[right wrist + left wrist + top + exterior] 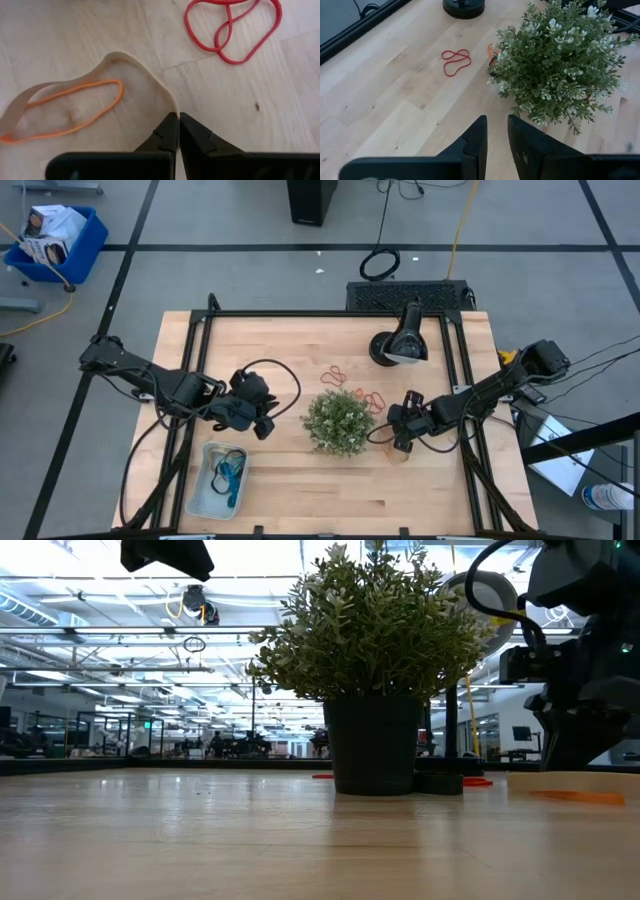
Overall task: Pick and place rubber bands into bin
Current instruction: Put the light brown rubber band into the blue bin
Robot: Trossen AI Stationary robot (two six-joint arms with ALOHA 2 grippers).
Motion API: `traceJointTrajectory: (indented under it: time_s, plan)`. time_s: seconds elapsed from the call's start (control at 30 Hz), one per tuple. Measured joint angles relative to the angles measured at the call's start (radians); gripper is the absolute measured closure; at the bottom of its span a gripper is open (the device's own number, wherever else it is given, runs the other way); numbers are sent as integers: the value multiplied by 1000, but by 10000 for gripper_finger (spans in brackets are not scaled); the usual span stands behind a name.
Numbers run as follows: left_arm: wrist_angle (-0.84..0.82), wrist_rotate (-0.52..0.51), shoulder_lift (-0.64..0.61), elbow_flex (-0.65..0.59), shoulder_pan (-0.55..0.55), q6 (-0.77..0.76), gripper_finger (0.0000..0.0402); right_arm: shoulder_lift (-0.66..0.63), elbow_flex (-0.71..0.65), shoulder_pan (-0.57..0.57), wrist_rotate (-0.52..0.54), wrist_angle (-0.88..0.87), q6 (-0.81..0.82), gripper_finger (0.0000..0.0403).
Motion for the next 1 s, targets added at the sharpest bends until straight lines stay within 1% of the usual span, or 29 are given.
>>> traceJointTrajectory:
  time_s: [0.2,0.4,0.53,0.57,0.73,0.8,0.87,1.0]
  plan:
    - [0,21,0,0,0,-1,321,-51,8,0,0,-43,-8,401]
    - [0,39,0,0,0,-2,321,-163,36,1,3,-123,-13,402]
    - [0,39,0,0,0,-2,321,-249,52,1,5,-146,-52,402]
    - [0,39,0,0,0,-2,321,-270,54,1,10,-147,-69,402]
    - [0,39,0,0,0,-2,321,-384,56,1,104,-141,-140,402]
    - [0,39,0,0,0,-1,321,-423,56,1,134,-119,-166,402]
    - [0,38,0,0,0,-1,321,-455,56,1,137,-70,-204,402]
    - [0,38,0,0,0,-1,321,-496,56,1,132,83,-321,402]
